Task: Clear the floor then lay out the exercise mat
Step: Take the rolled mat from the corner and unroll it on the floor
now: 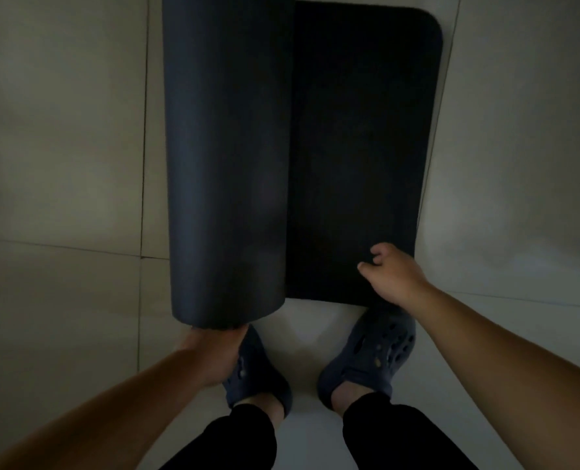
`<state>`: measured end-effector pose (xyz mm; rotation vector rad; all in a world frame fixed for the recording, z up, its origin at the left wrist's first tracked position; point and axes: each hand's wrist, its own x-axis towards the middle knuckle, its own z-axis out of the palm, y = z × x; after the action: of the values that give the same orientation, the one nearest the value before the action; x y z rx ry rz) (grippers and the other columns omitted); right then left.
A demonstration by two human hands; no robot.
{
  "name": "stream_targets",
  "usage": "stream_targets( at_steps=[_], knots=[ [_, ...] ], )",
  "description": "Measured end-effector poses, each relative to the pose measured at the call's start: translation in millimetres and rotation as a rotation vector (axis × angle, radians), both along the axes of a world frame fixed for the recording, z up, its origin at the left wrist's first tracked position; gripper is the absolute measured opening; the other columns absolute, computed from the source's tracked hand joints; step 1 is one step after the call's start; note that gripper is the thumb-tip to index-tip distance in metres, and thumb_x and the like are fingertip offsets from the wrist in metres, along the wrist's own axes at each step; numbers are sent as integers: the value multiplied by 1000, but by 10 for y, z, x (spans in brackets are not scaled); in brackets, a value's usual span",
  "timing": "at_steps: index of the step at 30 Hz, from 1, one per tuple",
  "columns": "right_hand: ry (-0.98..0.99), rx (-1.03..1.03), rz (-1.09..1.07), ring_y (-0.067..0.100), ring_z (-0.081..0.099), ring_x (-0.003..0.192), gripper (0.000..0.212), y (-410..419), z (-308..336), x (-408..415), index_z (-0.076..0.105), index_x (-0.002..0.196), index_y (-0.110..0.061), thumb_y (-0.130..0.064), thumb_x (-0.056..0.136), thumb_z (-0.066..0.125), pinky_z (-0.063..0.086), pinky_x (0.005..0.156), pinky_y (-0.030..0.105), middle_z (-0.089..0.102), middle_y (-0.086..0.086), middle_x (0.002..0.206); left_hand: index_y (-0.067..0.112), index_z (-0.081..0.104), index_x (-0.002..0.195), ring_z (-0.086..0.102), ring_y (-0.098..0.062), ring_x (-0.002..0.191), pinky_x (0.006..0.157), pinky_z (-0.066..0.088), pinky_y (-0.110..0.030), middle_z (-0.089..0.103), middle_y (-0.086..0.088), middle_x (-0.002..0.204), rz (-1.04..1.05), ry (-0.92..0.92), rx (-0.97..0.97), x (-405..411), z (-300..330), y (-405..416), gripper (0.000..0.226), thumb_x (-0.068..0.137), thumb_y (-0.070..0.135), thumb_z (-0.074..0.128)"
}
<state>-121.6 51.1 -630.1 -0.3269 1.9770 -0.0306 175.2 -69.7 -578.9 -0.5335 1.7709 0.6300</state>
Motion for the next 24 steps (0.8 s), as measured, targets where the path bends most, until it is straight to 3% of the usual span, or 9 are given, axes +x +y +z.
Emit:
stream_targets(
  at_steps=[2, 4, 6, 7, 9, 12, 15, 20, 24],
  knots=[
    [10, -1, 90, 21, 58, 97, 65, -37, -33, 46, 44, 141, -21, -49, 84, 62, 44, 80, 30, 56, 1, 113, 20, 44, 131, 54, -31, 118, 96, 46, -40, 54, -7, 134, -73, 47, 74, -122, 120, 49, 46, 88, 38, 48],
    [72, 24, 148, 29, 57, 110, 68, -57, -93, 33, 43, 141, -20, -47, 82, 64, 48, 88, 36, 49, 9, 130, 25, 51, 108, 61, -28, 104, 86, 52, -43, 64, -3, 112, 0, 151, 98, -359, 295, 49, 28, 87, 42, 43],
    [196, 80, 93, 37, 53, 116, 71, -68, -199, -78, 42, 140, -14, -44, 81, 68, 48, 93, 40, 43, 16, 137, 26, 53, 98, 64, -27, 91, 77, 56, -41, 66, -1, 98, 159, 455, -31, -635, 351, -74, 23, 85, 42, 43],
    [258, 120, 43, 40, 52, 117, 74, -65, -272, -160, 40, 139, -10, -44, 80, 70, 47, 95, 42, 42, 19, 137, 27, 57, 102, 64, -27, 96, 81, 55, -41, 66, -1, 102, 169, 630, -153, -780, 335, -181, 26, 83, 40, 47],
    [324, 196, -58, 43, 50, 120, 79, -43, -440, -333, 37, 138, -3, -43, 79, 71, 46, 97, 44, 42, 23, 138, 24, 58, 119, 51, -31, 124, 103, 41, -49, 57, -4, 129, 94, 874, -458, -1052, 256, -452, 44, 78, 41, 54],
    [309, 168, -298, 41, 56, 115, 81, 0, -706, -496, 39, 135, -2, -43, 76, 76, 52, 90, 42, 51, 22, 134, 27, 33, 143, 14, -41, 145, 112, 12, -68, 20, -10, 157, 91, 686, -727, -1295, -17, -893, 81, 72, 56, 62],
    [343, 154, -449, 38, 61, 110, 76, 57, -905, -626, 46, 134, -1, -43, 77, 75, 54, 84, 37, 56, 20, 132, 33, 13, 149, -1, -45, 146, 108, 10, -75, -2, -9, 161, 93, 523, -798, -1340, -322, -1081, 102, 67, 74, 56],
    [331, 119, -377, 35, 68, 86, 31, 194, -998, -922, 63, 104, 0, -28, 91, 63, 59, 80, 44, 68, 21, 100, 33, 9, 151, -2, -47, 145, 106, 15, -77, -7, -11, 161, -54, 489, -814, -1156, -534, -1149, 113, 60, 84, 51],
    [325, 39, -434, 29, 63, 81, 18, 294, -867, -1089, 60, 98, -4, -13, 84, 69, 55, 66, 33, 64, 19, 103, 33, 16, 150, 1, -48, 145, 105, 16, -77, -3, -11, 162, -73, 506, -840, -1111, -507, -1197, 113, 57, 82, 56]
  ],
)
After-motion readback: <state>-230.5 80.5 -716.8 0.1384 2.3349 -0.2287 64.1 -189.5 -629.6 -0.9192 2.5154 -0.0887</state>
